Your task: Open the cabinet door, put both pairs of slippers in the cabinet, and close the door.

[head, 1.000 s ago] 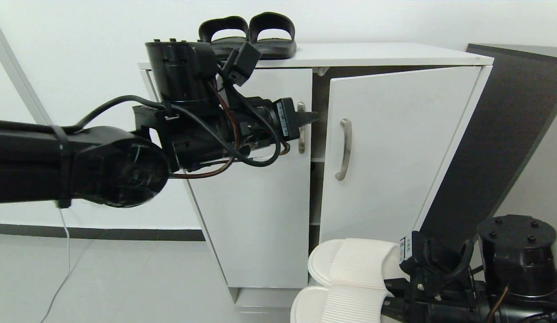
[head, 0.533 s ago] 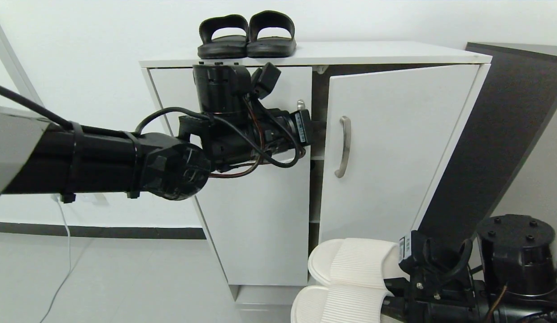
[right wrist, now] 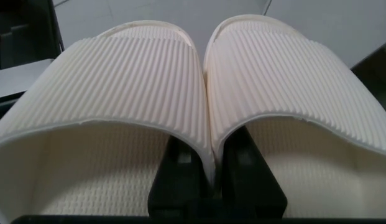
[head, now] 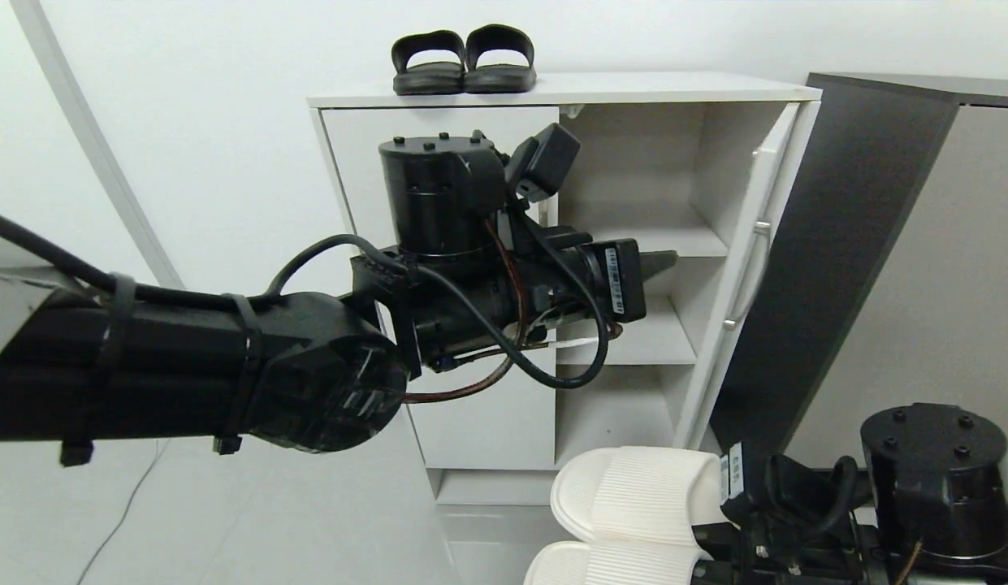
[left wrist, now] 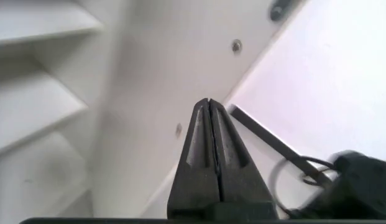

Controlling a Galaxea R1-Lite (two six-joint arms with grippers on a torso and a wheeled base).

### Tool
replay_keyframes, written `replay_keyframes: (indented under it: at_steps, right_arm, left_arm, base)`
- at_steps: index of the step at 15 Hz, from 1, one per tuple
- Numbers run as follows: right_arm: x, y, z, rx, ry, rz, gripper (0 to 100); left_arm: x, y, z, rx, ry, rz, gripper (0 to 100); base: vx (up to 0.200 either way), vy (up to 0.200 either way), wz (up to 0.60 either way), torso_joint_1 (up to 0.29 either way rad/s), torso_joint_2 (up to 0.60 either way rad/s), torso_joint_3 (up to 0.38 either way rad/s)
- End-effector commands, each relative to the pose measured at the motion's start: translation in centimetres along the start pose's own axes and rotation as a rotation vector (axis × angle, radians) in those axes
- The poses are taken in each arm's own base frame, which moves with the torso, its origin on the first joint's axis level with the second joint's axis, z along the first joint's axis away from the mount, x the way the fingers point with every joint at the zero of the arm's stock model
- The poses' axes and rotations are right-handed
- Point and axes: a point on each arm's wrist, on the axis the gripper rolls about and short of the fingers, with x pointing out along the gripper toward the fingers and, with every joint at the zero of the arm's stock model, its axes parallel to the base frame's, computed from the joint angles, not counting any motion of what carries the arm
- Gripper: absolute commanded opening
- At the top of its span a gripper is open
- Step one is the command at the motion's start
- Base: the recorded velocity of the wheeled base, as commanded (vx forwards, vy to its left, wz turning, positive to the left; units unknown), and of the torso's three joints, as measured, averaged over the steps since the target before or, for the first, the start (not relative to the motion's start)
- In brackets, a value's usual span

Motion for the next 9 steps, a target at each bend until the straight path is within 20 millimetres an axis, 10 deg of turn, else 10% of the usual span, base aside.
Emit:
replay_keyframes:
  at_steps: [1, 4, 9]
  right_arm:
    - [0.0, 0.0, 0.0, -0.005, -0.001, 0.000, 0]
    - [0.0, 0.0, 0.0, -0.003, -0.002, -0.003, 0]
    - [0.0, -1.4, 0.0, 0.018, -0.003, -0.053, 0]
  left_arm:
    - [-0.7, 0.4, 0.7, 0.007, -0.023, 0.021, 0]
    - [-4.5, 2.4, 3.1, 0.023, -0.093, 0.131, 0]
    - [-16.1, -2.1, 4.2, 0.060, -0.182, 0.193, 0]
  base:
    - [-0.200, 0.000, 0.00, -0.002, 0.01, 0.002]
    - [0.000, 0.000, 0.00, 0.000, 0.00, 0.000]
    - [0.000, 0.000, 0.00, 0.000, 0.00, 0.000]
